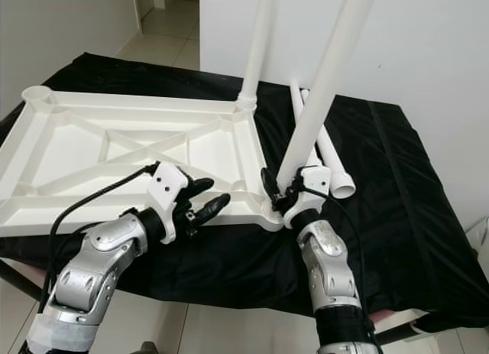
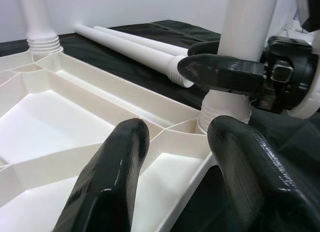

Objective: Building children table

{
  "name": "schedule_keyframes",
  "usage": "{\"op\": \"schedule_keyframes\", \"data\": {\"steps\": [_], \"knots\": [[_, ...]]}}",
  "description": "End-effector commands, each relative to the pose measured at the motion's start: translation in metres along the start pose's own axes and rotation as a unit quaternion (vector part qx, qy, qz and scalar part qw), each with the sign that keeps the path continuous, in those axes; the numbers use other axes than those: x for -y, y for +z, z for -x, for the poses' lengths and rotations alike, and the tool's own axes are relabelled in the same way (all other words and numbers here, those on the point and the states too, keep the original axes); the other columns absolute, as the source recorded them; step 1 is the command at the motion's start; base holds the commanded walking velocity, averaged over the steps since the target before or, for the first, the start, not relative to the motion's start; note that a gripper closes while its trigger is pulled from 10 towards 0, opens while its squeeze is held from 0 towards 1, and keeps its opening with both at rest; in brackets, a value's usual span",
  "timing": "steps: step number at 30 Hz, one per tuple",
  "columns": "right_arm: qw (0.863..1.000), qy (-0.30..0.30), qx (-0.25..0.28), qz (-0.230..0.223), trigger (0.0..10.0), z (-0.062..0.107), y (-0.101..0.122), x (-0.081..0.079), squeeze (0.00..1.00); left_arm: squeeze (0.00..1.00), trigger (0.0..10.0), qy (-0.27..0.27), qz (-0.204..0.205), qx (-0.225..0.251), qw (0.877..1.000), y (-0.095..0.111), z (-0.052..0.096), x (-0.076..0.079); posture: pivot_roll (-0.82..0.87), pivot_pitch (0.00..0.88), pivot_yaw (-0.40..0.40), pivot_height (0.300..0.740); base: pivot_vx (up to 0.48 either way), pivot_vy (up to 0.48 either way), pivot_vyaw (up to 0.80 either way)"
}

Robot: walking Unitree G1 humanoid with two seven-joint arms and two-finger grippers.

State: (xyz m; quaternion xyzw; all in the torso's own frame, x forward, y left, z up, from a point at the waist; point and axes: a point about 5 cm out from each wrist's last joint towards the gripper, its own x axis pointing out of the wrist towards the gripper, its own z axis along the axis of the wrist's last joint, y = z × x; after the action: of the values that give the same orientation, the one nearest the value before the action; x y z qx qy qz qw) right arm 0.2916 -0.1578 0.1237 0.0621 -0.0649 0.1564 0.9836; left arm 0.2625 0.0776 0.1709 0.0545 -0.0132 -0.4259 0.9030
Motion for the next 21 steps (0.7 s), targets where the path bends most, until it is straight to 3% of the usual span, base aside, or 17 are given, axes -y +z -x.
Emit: {"op": "schedule_keyframes", "data": {"steps": [1, 13, 18, 19, 21], "knots": [[0.997, -0.040, -0.056, -0.042, 10.0, 0.018, -0.030, 0.007, 0.00, 0.00, 10.0, 0.037, -0.002, 0.001, 0.999, 0.003, 0.000, -0.004, 0.13, 0.072, -0.029, 0.740, 0.000, 0.000, 0.00], [0.997, 0.021, -0.077, 0.016, 10.0, 0.007, -0.026, -0.006, 0.00, 0.00, 10.0, 0.038, -0.003, 0.000, 0.999, 0.004, 0.001, -0.004, 0.13, 0.072, -0.030, 0.740, 0.000, 0.000, 0.00], [0.996, -0.014, -0.086, 0.024, 10.0, 0.003, -0.025, -0.002, 0.00, 0.00, 10.0, 0.044, -0.005, 0.000, 0.999, 0.005, 0.002, -0.006, 0.14, 0.072, -0.038, 0.740, 0.000, 0.000, 0.00], [0.994, -0.054, -0.091, 0.029, 10.0, 0.001, -0.027, -0.003, 0.00, 0.00, 10.0, 0.048, -0.004, 0.001, 0.999, 0.005, 0.003, -0.006, 0.14, 0.072, -0.042, 0.740, 0.000, 0.000, 0.00], [0.993, -0.066, -0.092, 0.029, 10.0, 0.000, -0.028, -0.005, 0.00, 0.00, 10.0, 0.049, -0.004, 0.001, 0.999, 0.005, 0.003, -0.006, 0.14, 0.072, -0.042, 0.740, 0.000, 0.000, 0.00]]}}
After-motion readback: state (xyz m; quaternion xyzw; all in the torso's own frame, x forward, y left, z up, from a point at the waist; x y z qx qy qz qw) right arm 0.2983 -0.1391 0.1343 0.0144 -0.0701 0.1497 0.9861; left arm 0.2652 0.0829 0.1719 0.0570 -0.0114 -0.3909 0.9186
